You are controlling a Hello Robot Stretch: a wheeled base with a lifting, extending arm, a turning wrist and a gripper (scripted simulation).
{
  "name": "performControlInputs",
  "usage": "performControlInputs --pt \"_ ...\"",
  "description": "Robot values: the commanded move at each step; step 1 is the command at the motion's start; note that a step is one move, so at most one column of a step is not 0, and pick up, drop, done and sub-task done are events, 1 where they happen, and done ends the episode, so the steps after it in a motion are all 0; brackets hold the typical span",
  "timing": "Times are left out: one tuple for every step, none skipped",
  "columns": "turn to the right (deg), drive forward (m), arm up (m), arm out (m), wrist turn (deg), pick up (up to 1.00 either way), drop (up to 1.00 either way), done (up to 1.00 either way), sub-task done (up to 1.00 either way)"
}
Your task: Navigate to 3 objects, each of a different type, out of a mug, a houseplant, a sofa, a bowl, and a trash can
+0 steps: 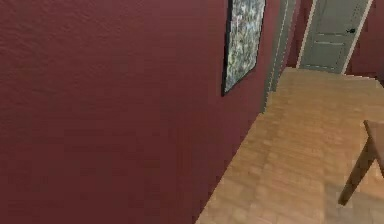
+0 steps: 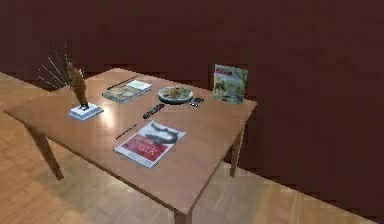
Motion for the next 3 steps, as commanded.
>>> performControlInputs --pt "27.0 0.0 0.0 0.0 0.0 0.0 0.0 0.0 0.0" --pt "0.0 1.0 0.0 0.0 0.0 0.0 0.0 0.0 0.0" --pt "6.0 0.0 0.0 0.0 0.0 0.0 0.0 0.0 0.0"
